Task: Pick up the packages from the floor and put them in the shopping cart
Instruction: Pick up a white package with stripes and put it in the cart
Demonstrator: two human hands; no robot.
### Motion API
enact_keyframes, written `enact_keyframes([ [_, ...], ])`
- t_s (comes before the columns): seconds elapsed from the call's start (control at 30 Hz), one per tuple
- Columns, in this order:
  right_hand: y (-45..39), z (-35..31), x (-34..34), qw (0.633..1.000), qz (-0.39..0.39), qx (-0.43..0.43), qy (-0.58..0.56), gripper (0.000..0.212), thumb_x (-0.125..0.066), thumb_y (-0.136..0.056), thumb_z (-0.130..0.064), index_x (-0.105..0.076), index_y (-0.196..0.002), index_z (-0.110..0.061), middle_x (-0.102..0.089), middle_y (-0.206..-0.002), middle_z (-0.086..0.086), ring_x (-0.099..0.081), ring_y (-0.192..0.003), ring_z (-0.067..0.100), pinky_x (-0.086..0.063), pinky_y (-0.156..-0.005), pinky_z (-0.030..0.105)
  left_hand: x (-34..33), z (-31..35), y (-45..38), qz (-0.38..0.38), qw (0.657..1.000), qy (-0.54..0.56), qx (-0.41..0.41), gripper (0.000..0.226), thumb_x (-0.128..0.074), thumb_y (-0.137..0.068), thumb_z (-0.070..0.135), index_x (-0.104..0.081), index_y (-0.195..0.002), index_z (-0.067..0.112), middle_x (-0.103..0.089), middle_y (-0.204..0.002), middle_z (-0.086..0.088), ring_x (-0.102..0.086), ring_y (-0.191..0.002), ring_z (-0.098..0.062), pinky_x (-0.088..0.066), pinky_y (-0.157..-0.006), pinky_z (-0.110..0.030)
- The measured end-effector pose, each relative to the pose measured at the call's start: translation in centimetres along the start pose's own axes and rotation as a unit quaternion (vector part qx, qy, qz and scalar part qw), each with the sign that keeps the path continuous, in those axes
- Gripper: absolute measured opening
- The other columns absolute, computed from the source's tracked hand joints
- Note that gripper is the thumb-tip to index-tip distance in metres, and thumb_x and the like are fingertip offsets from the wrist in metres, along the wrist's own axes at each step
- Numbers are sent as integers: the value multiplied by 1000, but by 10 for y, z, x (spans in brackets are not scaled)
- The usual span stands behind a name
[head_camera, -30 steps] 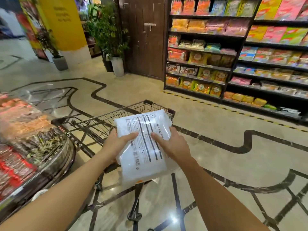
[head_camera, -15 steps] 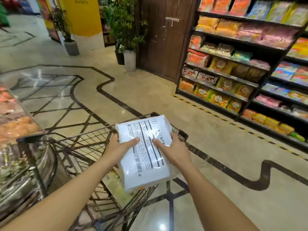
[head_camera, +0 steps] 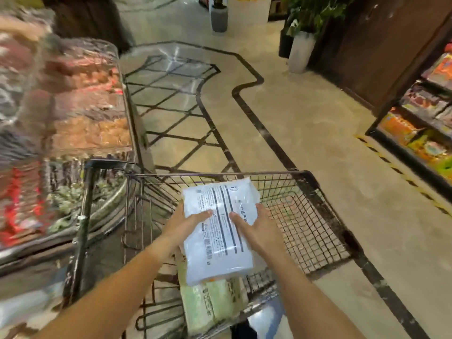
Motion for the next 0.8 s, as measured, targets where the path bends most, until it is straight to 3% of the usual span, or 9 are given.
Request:
enact_keyframes([
  [0.07,-16,-3,-9,999,-40,2,-6,106,-45,-79,-91,-25,-159,-25,-52,-154,8,-55,-136,35,-43,-112,51,2,-6,-9,29,999,15,17,80,-90,-64,59,-60,-134,34,-77,-119,4,-75,-105,-23,-55,-99,-53],
  [0.13,-31,-2,-24,998,-67,7,-13,105,-46,-81,-89,-21,-160,-25,-46,-158,9,-51,-139,35,-42,-112,48,6,-18,-14,81,996,29,34,86,-93,-60,53,-57,-134,28,-77,-117,0,-75,-103,-28,-54,-99,-57],
  [0.23,-52,7,-52,993,-112,-3,-30,115,-33,-66,-104,-23,-154,-31,-57,-145,10,-61,-125,34,-52,-103,51,11,-36,-19,139,988,11,66,106,-88,-54,67,-33,-143,47,-71,-120,3,-75,-99,-30,-59,-89,-56],
  [0.3,-61,4,-60,989,-142,-7,-33,110,-38,-72,-98,-25,-155,-28,-56,-141,11,-58,-127,35,-51,-103,52,10,-32,-18,151,986,-27,63,96,-85,-68,63,-34,-147,46,-71,-123,4,-74,-96,-22,-59,-79,-41],
  [0.37,-67,-2,-58,985,-169,-4,-32,101,-46,-85,-84,-20,-161,-22,-42,-156,15,-44,-142,38,-42,-113,49,11,-29,-21,168,981,-72,69,83,-80,-80,58,-39,-149,40,-71,-122,5,-70,-93,-14,-50,-70,-28],
  [0.43,-76,-2,-60,980,-199,-2,-26,103,-50,-89,-78,-10,-165,-19,-30,-165,16,-34,-149,37,-36,-118,47,13,-25,-23,201,968,-130,73,78,-73,-79,69,-45,-145,38,-72,-119,4,-70,-95,-18,-54,-77,-35],
  [0.53,-86,-3,-61,980,-197,12,-36,107,-53,-88,-77,-8,-165,-18,-32,-165,14,-35,-149,34,-34,-117,45,19,-21,-27,223,946,-217,94,85,-61,-79,81,-43,-147,33,-69,-126,-3,-67,-110,-31,-56,-92,-48],
  [0.63,-91,-8,-60,983,-178,39,-2,107,-50,-84,-84,-11,-164,-24,-33,-164,15,-35,-149,37,-35,-118,51,24,-9,-29,213,941,-243,99,92,-54,-81,84,-39,-153,30,-64,-136,-10,-63,-119,-37,-54,-95,-52],
  [0.8,-98,-25,-50,978,-151,92,112,98,-36,-85,-88,-11,-164,-35,-18,-171,10,-17,-156,36,-20,-124,59,36,13,-16,237,919,-308,71,91,-40,-85,87,-34,-157,31,-61,-139,-9,-60,-123,-36,-52,-93,-48],
])
Point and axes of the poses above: each hand's wrist, its own y-axis away from the middle knuckle, its own x-axis out of the back of the hand, z = x × y, the point moved 4 cm from there along -y, towards the middle knuckle
